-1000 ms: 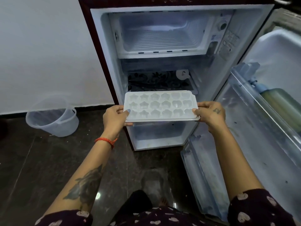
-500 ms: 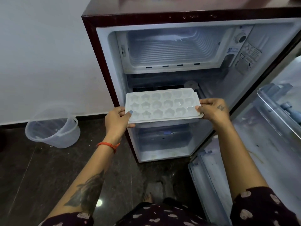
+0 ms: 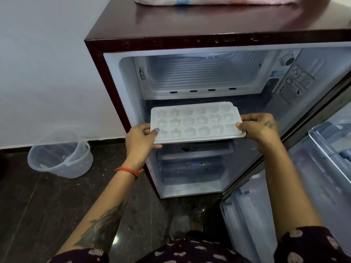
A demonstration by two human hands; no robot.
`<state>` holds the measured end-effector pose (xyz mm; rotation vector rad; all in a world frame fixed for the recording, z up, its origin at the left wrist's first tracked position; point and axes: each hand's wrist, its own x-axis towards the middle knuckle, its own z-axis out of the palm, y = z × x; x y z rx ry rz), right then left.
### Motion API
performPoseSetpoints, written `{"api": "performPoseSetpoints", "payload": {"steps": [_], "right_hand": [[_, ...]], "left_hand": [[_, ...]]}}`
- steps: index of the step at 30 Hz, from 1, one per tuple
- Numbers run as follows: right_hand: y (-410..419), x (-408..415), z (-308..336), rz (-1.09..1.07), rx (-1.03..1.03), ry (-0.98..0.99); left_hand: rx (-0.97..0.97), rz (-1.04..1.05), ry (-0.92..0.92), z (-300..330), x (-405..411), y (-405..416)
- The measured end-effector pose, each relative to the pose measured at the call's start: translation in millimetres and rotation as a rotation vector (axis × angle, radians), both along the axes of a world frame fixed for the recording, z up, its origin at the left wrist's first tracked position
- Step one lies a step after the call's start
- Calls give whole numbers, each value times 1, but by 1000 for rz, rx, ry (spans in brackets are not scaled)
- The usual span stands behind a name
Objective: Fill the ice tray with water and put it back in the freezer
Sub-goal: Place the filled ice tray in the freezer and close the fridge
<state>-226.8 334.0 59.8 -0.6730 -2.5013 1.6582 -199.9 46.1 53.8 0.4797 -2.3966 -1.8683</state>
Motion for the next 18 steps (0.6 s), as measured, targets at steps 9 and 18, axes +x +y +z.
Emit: {"api": "performPoseSetpoints", "payload": {"steps": [9, 18], "right_hand": [[14, -29, 20, -10, 24, 14], [17, -61, 39, 29, -11, 68]], "left_hand": [[-3, 26, 17, 16, -29, 15], [-65, 8, 44, 37, -70, 19]]}}
